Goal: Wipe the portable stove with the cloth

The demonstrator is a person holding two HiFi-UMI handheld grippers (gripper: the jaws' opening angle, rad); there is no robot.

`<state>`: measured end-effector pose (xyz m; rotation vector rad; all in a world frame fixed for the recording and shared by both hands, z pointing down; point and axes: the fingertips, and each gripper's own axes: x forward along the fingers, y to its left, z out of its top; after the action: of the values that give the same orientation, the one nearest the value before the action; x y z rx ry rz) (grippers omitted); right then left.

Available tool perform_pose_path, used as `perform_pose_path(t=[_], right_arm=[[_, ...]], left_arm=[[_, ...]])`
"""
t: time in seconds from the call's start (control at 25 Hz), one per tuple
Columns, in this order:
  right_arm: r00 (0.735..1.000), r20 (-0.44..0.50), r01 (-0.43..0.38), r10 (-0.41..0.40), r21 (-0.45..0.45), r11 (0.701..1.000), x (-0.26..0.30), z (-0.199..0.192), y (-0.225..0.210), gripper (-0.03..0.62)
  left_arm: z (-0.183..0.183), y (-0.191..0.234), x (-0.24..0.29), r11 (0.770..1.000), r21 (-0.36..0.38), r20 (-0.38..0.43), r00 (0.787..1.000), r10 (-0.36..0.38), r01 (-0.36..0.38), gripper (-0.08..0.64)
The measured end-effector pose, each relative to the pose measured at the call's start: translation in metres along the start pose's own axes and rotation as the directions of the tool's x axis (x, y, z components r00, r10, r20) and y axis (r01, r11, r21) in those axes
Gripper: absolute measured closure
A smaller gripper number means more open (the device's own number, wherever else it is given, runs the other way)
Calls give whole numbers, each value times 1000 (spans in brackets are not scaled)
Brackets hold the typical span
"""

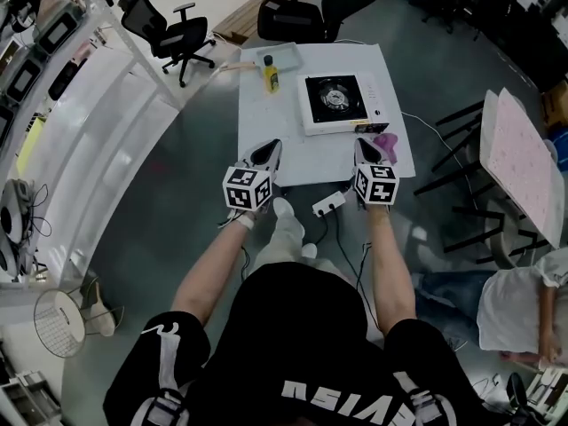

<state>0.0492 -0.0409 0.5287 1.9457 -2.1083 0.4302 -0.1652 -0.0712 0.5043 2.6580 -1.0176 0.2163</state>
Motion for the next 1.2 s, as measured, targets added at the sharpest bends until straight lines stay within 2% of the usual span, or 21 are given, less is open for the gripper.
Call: perform_pose_path(t=[1.2], right_arm=[[1000, -21, 3, -3, -14, 1000, 8, -2, -5, 581]], left_arm=[[-1, 5, 8, 1000, -6, -8, 1000, -8, 8, 551]])
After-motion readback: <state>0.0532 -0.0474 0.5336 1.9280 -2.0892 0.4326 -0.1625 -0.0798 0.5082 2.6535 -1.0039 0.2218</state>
